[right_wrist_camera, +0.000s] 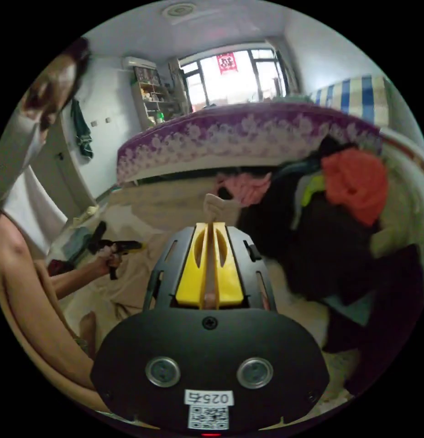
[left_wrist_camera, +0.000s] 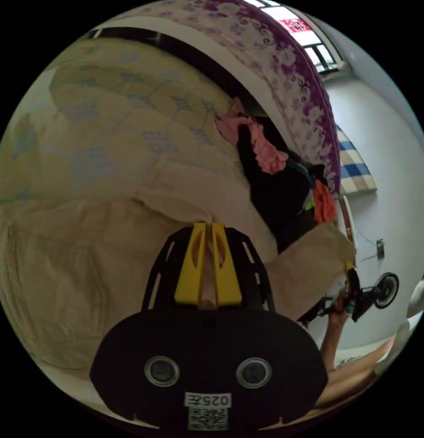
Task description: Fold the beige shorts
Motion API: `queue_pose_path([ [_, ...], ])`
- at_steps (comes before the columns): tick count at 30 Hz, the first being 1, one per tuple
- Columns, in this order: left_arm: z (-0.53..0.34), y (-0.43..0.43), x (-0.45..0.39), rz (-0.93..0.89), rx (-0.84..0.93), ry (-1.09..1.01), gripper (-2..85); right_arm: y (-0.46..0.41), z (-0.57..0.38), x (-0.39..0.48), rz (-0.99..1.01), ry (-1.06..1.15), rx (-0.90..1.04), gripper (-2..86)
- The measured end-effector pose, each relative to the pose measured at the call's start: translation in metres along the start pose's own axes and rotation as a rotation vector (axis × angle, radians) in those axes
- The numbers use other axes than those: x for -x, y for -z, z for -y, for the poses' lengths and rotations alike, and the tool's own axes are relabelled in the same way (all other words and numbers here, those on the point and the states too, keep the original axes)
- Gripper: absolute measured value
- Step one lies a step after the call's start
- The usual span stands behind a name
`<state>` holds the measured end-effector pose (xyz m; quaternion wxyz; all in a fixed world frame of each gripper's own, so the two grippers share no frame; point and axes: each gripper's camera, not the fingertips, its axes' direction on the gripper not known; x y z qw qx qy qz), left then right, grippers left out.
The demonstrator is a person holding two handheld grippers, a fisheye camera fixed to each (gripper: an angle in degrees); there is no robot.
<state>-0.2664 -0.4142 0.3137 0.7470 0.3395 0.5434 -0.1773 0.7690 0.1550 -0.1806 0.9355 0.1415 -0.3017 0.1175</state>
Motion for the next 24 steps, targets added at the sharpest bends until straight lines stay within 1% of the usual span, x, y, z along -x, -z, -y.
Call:
queue_pose_path([
  [1,-0.002,0.001,0.005,-0.018,-0.011,0.006,-1.4,0.014,-0.001,-0.003,-0.046,-0.008,-0.014,-0.7],
  [2,-0.004,0.000,0.010,-0.047,-0.027,-0.010,-1.4,0.036,-0.008,-0.017,-0.126,-0.066,-0.012,-0.5],
  [3,-0.004,0.000,0.012,-0.067,-0.039,-0.032,-1.4,0.047,-0.023,-0.038,-0.194,-0.160,0.039,-0.2],
  [4,-0.003,-0.001,0.012,-0.080,-0.047,-0.046,-1.4,0.048,-0.035,-0.050,-0.219,-0.211,0.073,0.1],
  [6,0.001,-0.007,0.009,-0.159,-0.043,-0.100,-1.5,0.034,-0.100,-0.105,-0.275,-0.411,0.255,2.4],
  [7,0.002,-0.009,0.007,-0.179,-0.035,-0.113,-1.5,0.027,-0.120,-0.120,-0.286,-0.463,0.320,3.6],
  [9,0.003,-0.024,0.002,-0.244,-0.003,-0.148,-1.5,0.002,-0.205,-0.166,-0.366,-0.666,0.593,6.6],
  [11,0.004,-0.036,-0.001,-0.295,0.034,-0.162,-1.5,0.006,-0.246,-0.179,-0.378,-0.763,0.658,8.1],
  [12,0.005,-0.041,-0.005,-0.322,0.048,-0.187,-1.5,0.020,-0.257,-0.179,-0.338,-0.841,0.579,9.1],
  [13,0.005,-0.043,-0.007,-0.336,0.053,-0.199,-1.4,0.028,-0.258,-0.176,-0.291,-0.854,0.507,9.5],
  [14,0.006,-0.045,-0.015,-0.369,0.058,-0.248,-1.4,0.043,-0.255,-0.170,-0.171,-0.845,0.353,9.9],
  [15,0.008,-0.046,-0.027,-0.400,0.064,-0.303,-1.4,0.053,-0.249,-0.167,-0.090,-0.852,0.239,9.8],
  [16,0.009,-0.047,-0.036,-0.417,0.070,-0.336,-1.4,0.055,-0.245,-0.167,-0.058,-0.854,0.200,10.3],
  [17,0.010,-0.049,-0.057,-0.462,0.087,-0.399,-1.4,0.055,-0.236,-0.171,0.033,-0.850,0.139,11.5],
  [18,0.009,-0.056,-0.085,-0.515,0.125,-0.470,-1.4,0.051,-0.227,-0.181,0.182,-0.860,0.078,15.3],
  [19,0.006,-0.061,-0.101,-0.539,0.151,-0.506,-1.4,0.048,-0.223,-0.187,0.270,-0.862,0.048,17.2],
  [20,-0.003,-0.073,-0.135,-0.581,0.215,-0.582,-1.4,0.045,-0.214,-0.199,0.416,-0.869,-0.010,18.9],
  [21,-0.019,-0.092,-0.170,-0.603,0.314,-0.674,-1.3,0.044,-0.207,-0.209,0.509,-0.879,-0.057,20.0],
  [22,-0.031,-0.103,-0.186,-0.602,0.371,-0.715,-1.2,0.045,-0.204,-0.214,0.536,-0.877,-0.077,20.3],
  [23,-0.059,-0.128,-0.214,-0.586,0.480,-0.790,-0.8,0.045,-0.201,-0.222,0.550,-0.866,-0.078,20.4],
  [24,-0.091,-0.157,-0.232,-0.566,0.587,-0.869,0.4,0.043,-0.203,-0.233,0.530,-0.856,-0.025,20.2],
])
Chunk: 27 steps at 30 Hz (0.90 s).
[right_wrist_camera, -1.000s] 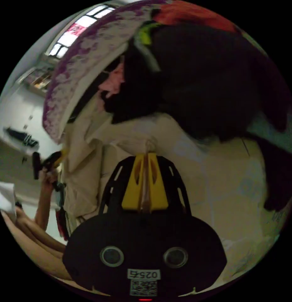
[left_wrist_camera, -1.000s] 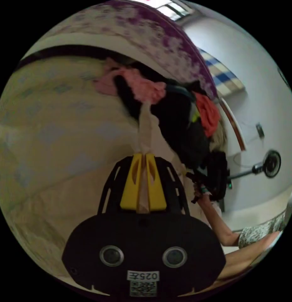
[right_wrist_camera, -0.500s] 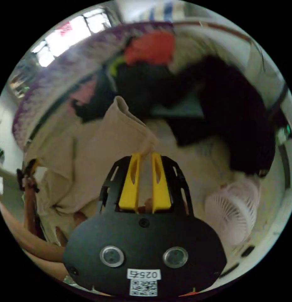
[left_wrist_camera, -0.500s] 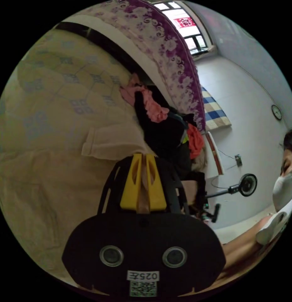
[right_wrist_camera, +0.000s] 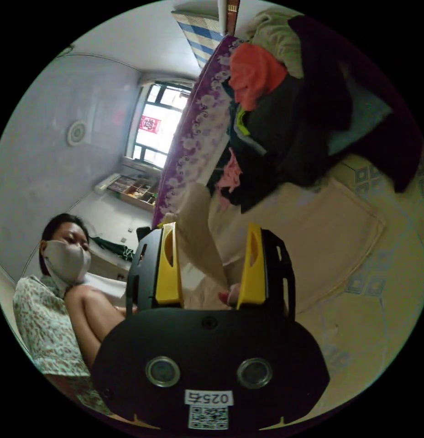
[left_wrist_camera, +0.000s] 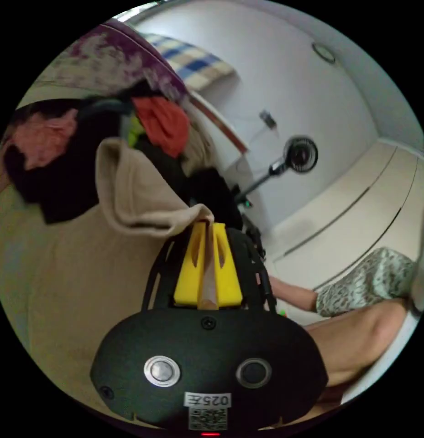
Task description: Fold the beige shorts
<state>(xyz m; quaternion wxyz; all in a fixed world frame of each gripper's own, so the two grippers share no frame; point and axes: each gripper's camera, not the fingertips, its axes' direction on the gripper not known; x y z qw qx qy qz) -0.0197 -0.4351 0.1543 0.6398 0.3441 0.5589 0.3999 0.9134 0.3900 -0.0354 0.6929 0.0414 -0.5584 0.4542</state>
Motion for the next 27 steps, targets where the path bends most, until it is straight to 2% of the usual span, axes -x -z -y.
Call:
queue_pose_path([
  [3,-0.022,-0.101,0.010,-0.004,0.294,0.045,3.5,0.005,0.010,-0.054,-0.184,-0.091,0.136,17.4],
  [5,-0.049,-0.114,0.014,0.004,0.288,0.085,4.3,0.007,0.011,-0.095,-0.220,-0.164,0.236,17.0],
  [7,-0.077,-0.104,0.008,0.072,0.243,0.080,4.0,0.020,0.011,-0.121,-0.128,-0.226,0.194,17.2],
  [10,-0.124,-0.072,-0.023,0.336,0.167,-0.001,2.0,0.044,0.016,-0.134,-0.054,-0.274,0.103,17.7],
  [12,-0.153,-0.056,-0.051,0.589,0.172,-0.031,2.2,0.054,0.023,-0.137,-0.044,-0.284,0.071,17.6],
  [16,-0.180,-0.042,-0.092,0.721,0.191,-0.095,2.8,0.062,0.030,-0.158,0.109,-0.402,0.018,17.2],
  [18,-0.190,-0.045,-0.104,0.857,0.287,-0.107,3.4,0.071,0.031,-0.167,0.124,-0.454,-0.015,17.0],
  [21,-0.198,-0.055,-0.098,0.881,0.437,-0.080,4.0,0.083,0.023,-0.184,0.280,-0.566,-0.113,17.9],
  [24,-0.198,-0.061,-0.096,0.862,0.493,-0.060,4.0,0.093,0.015,-0.202,0.429,-0.673,-0.279,17.9],
  [27,-0.198,-0.069,-0.093,0.873,0.592,-0.066,4.0,0.084,0.031,-0.200,0.350,-0.660,-0.206,15.6],
])
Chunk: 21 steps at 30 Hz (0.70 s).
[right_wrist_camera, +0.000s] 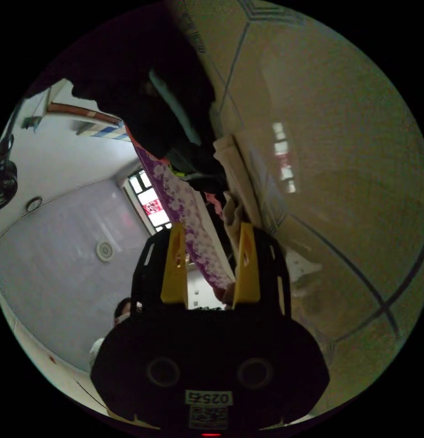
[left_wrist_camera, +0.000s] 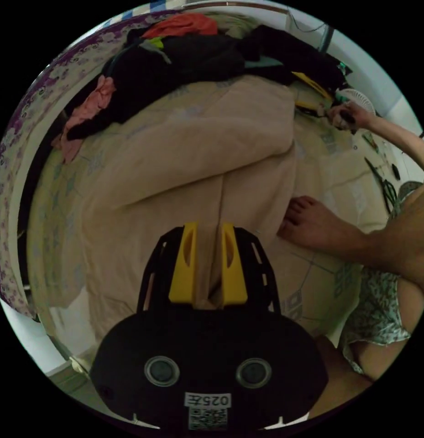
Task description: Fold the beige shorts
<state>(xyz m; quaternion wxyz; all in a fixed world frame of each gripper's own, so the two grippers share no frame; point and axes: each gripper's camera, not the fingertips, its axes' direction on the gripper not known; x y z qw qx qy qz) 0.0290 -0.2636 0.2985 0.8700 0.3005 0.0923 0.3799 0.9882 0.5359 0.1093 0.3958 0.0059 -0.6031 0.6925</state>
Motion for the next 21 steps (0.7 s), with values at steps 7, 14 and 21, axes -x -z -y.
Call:
queue_pose_path([
  [7,0.004,0.035,-0.006,0.034,0.063,-0.050,3.8,-0.040,0.013,0.045,-0.354,0.080,0.076,5.4],
  [14,-0.005,0.083,0.024,-0.039,0.071,0.118,-0.9,-0.087,0.017,0.086,-0.572,0.156,0.116,4.0],
  [21,-0.046,0.149,0.087,-0.338,-0.087,0.312,-1.4,-0.154,0.001,0.147,-0.582,0.285,0.153,3.7],
])
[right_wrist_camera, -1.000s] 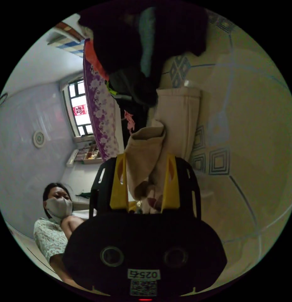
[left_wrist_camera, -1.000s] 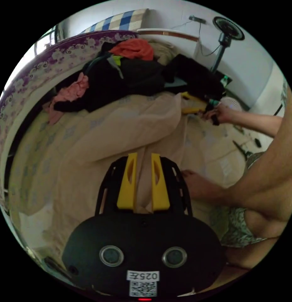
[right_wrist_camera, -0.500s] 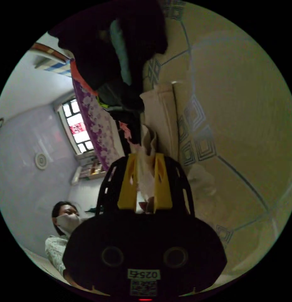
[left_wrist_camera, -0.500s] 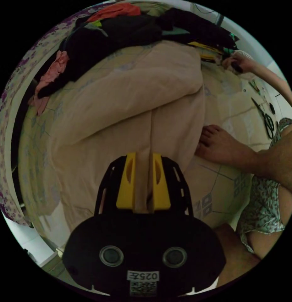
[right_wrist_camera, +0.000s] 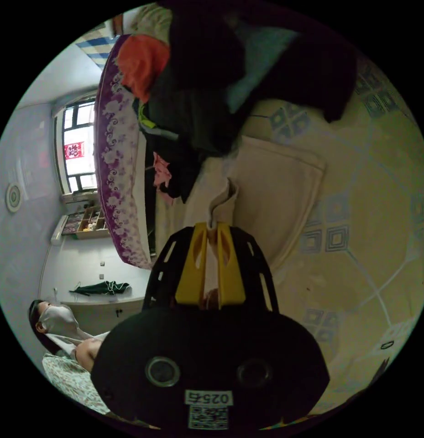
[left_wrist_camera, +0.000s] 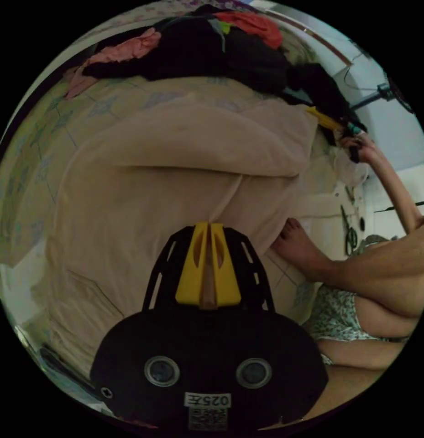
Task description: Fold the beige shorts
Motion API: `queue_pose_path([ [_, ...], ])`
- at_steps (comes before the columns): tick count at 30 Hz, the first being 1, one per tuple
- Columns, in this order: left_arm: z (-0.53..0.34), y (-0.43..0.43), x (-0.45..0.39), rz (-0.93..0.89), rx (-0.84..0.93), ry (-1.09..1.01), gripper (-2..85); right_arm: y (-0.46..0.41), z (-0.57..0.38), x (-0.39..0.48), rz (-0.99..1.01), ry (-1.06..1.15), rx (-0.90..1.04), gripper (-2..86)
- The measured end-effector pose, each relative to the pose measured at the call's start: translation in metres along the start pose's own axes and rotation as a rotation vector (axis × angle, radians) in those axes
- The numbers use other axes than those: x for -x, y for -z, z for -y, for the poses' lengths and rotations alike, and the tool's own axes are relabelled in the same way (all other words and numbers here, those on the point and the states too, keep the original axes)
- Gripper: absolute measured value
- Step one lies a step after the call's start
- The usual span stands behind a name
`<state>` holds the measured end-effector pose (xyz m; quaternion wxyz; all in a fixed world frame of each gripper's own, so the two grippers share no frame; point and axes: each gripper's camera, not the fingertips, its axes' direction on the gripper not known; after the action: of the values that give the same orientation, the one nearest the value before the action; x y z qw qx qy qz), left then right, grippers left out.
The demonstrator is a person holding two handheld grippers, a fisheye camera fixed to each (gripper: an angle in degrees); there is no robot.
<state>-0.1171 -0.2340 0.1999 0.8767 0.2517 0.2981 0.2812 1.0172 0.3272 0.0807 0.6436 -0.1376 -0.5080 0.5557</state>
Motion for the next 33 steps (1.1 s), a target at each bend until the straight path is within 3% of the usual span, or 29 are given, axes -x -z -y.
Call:
queue_pose_path([
  [5,-0.025,0.097,0.011,-0.036,-0.144,-0.039,-1.2,-0.017,-0.004,0.113,0.114,0.246,0.115,3.8],
  [9,-0.050,0.174,0.001,-0.026,-0.177,-0.141,-1.3,0.004,-0.002,0.189,-0.117,0.551,0.061,3.7],
  [10,-0.053,0.179,-0.002,-0.042,-0.168,-0.159,-1.3,0.008,0.001,0.189,-0.168,0.558,0.039,3.6],
  [12,-0.059,0.177,-0.013,-0.073,-0.114,-0.205,-1.5,0.005,0.019,0.164,-0.467,0.546,0.017,3.7],
  [15,-0.057,0.148,-0.017,-0.132,-0.010,-0.197,-1.5,-0.031,0.047,0.086,-0.653,0.446,0.167,3.6],
  [17,-0.054,0.136,-0.014,-0.130,0.065,-0.172,-1.5,-0.046,0.059,0.040,-0.556,0.300,0.214,3.5],
  [21,-0.059,0.181,0.004,-0.213,0.037,-0.121,-1.5,-0.045,0.059,0.017,-0.388,0.167,0.086,3.2],
  [26,-0.066,0.280,0.018,-0.320,-0.095,-0.137,-1.5,-0.034,0.046,0.080,-0.426,0.308,0.029,3.1],
  [30,-0.059,0.306,0.016,-0.280,-0.017,-0.162,-1.4,-0.055,0.054,0.086,-0.617,0.351,0.094,3.4],
  [33,-0.059,0.287,0.033,-0.355,0.049,-0.030,-0.8,-0.074,0.058,0.053,-0.617,0.301,0.151,4.2],
])
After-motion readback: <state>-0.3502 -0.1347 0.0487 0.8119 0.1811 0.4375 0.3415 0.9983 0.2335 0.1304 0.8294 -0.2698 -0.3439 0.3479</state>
